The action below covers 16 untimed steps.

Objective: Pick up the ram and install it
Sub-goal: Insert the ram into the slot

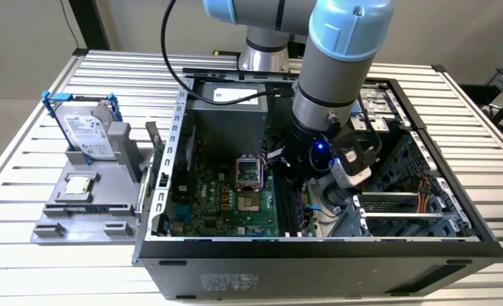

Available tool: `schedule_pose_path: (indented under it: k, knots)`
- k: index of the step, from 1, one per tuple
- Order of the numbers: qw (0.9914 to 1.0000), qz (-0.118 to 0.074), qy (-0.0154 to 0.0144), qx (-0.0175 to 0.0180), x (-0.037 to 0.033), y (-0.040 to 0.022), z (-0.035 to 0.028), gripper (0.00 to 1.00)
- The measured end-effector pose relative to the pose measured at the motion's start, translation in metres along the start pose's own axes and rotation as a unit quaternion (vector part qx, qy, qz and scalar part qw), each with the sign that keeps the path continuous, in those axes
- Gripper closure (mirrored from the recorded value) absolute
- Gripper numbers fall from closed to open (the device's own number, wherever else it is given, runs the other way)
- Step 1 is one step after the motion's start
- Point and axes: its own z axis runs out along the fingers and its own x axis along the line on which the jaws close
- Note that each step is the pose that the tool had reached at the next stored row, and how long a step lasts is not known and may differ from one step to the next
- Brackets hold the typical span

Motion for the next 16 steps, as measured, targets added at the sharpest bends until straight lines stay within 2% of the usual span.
schedule_pose_path:
  k: [16]
  knots:
    - [1.0, 0.0, 0.0, 0.0013, 0.0001, -0.0003, 0.0022, 1.0]
